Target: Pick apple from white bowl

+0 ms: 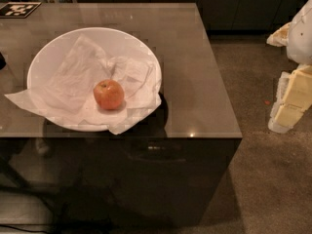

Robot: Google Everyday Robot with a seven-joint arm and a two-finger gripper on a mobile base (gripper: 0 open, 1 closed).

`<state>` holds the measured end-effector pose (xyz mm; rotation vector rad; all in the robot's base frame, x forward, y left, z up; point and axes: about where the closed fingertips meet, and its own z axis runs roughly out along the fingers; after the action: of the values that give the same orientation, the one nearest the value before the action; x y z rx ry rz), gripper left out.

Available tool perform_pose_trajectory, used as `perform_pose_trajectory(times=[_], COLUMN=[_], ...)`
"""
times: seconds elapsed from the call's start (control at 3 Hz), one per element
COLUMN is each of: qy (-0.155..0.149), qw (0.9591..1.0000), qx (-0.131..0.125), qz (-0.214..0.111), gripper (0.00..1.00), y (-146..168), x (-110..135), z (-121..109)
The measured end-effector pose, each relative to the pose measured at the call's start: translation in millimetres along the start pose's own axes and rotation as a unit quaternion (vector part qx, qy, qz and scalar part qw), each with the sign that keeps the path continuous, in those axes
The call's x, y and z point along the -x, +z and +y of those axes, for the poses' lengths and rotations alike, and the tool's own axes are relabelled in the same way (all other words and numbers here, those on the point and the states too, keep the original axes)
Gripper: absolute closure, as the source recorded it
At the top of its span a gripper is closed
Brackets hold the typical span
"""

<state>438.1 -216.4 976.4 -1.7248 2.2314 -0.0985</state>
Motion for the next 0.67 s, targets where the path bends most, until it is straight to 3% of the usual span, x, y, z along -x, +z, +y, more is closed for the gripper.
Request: perform_pose_trajectory(times=[0.67], qy=[-0.020], qw=[0.9996], qx=[-0.009], qz=[-0.015], gripper=[0.00], y=[-17], x=[32], z=[3])
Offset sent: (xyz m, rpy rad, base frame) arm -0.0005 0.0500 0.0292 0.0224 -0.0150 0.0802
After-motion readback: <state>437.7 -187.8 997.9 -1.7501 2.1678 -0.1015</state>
